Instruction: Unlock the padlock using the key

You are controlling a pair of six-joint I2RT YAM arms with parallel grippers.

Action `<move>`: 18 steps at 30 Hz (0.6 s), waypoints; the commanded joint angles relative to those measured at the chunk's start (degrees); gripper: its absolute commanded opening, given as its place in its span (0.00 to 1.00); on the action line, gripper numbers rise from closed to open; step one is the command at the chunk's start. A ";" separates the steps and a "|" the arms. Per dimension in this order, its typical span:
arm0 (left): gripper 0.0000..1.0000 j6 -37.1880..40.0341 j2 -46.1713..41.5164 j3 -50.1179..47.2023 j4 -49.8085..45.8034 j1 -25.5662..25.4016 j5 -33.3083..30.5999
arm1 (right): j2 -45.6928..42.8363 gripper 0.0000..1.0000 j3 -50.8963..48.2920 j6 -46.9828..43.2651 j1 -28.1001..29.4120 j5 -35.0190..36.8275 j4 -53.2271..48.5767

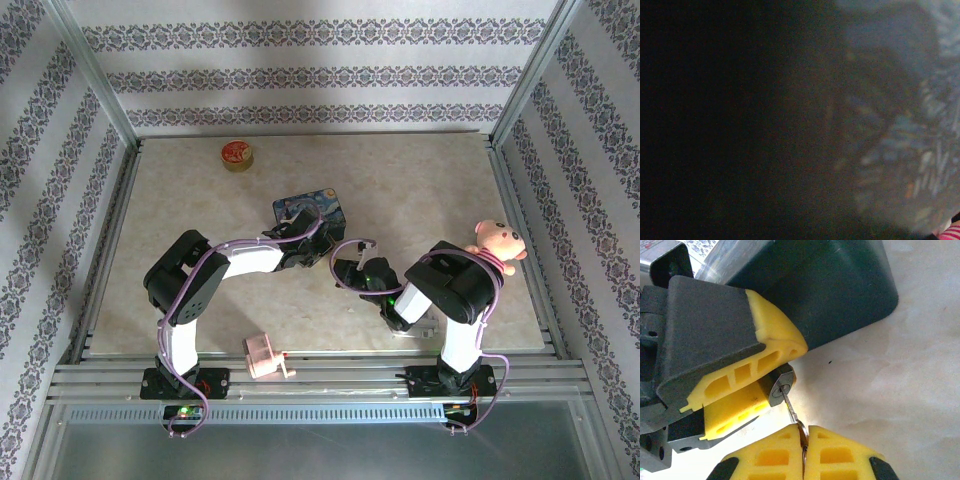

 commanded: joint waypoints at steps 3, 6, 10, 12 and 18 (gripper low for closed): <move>0.00 -2.67 1.07 1.10 2.20 -1.36 6.08 | -0.24 0.00 2.70 -1.73 0.96 -0.37 2.78; 0.00 -2.60 0.51 0.68 2.03 -1.37 6.32 | -0.67 0.00 2.62 -2.10 -0.01 -0.95 3.12; 0.00 -2.07 -0.49 0.35 1.40 -1.53 6.64 | -1.02 0.00 2.93 -4.24 -1.68 -4.34 3.68; 0.00 -1.86 -0.91 0.08 0.80 -1.54 6.97 | -1.29 0.00 3.05 -5.13 -2.73 -6.35 3.59; 0.00 -2.91 -1.48 -0.78 0.99 -1.54 8.14 | 0.21 0.00 4.92 -5.73 -5.89 -16.03 3.93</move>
